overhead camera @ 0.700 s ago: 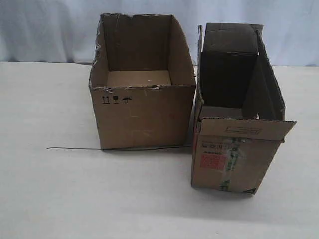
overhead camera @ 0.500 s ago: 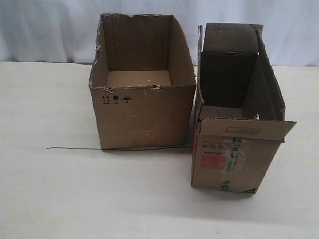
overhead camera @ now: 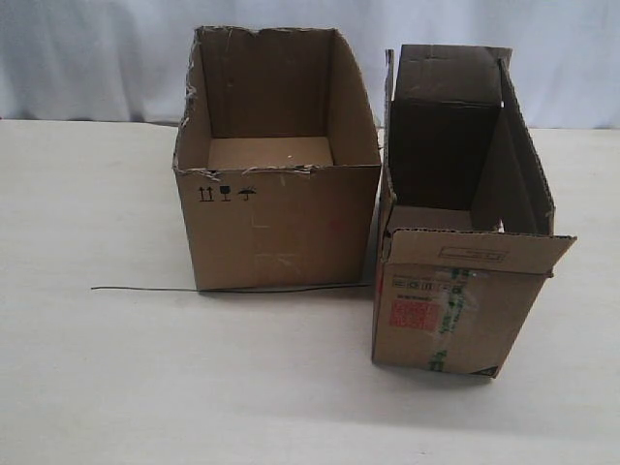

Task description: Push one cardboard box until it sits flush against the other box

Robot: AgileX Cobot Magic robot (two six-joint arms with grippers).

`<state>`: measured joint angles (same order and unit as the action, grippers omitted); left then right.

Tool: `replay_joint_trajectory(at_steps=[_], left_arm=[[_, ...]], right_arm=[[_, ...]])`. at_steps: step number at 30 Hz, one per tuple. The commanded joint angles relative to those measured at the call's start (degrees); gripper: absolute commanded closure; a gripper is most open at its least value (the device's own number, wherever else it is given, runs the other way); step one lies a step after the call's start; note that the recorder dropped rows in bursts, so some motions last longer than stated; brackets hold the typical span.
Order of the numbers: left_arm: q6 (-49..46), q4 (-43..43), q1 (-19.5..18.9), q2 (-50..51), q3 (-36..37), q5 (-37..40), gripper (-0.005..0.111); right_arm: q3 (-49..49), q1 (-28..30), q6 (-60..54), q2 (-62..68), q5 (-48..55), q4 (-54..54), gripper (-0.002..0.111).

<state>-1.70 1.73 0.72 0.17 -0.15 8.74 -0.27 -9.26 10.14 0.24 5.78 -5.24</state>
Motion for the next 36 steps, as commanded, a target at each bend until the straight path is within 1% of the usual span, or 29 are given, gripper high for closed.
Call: replay_joint_trajectory(at_steps=[1, 10, 14, 19, 21, 23, 25, 27, 29, 33, 36], left_arm=[[-0.01, 0.52, 0.36, -0.17, 0.15, -0.52, 0.107], [-0.01, 0.52, 0.36, -0.17, 0.15, -0.52, 0.107], [-0.01, 0.52, 0.36, -0.17, 0.15, -0.52, 0.107], [-0.01, 0.52, 0.36, -0.17, 0.15, -0.52, 0.107], [-0.01, 0.52, 0.36, -0.17, 0.15, -0.52, 0.107], [-0.01, 0.52, 0.36, -0.17, 0.15, -0.52, 0.107], [-0.01, 0.52, 0.36, -0.17, 0.15, -0.52, 0.107], [-0.01, 0.52, 0.36, -0.17, 0.15, -0.52, 0.107], [-0.01, 0.52, 0.36, -0.17, 0.15, -0.52, 0.107], [-0.01, 0.52, 0.36, -0.17, 0.15, -0.52, 0.107], [-0.01, 0.52, 0.36, -0.17, 0.15, -0.52, 0.107]], right_arm=[[0.27, -0.16, -0.47, -0.24, -0.16, -0.34, 0.103], [0.27, -0.16, -0.47, -0.24, -0.15, 0.97, 0.103], [0.27, -0.16, -0.47, -0.24, -2.49, 10.11, 0.103], [0.27, -0.16, -0.47, -0.24, -2.99, 16.07, 0.103], [0.27, -0.16, -0.31, -0.24, -4.55, 23.48, 0.103], [0.27, -0.16, -0.31, -0.24, -6.77, 34.08, 0.103], [0.27, -0.16, -0.42, -0.24, -9.49, 40.85, 0.103], [0.27, -0.16, -0.42, -0.24, -11.15, 41.89, 0.103], [0.27, -0.16, -0.42, -0.24, -10.18, 41.89, 0.103], [0.27, -0.16, -0.53, -0.24, -3.15, 41.59, 0.103], [0.27, -0.16, -0.53, 1.95, 2.59, 38.68, 0.103]])
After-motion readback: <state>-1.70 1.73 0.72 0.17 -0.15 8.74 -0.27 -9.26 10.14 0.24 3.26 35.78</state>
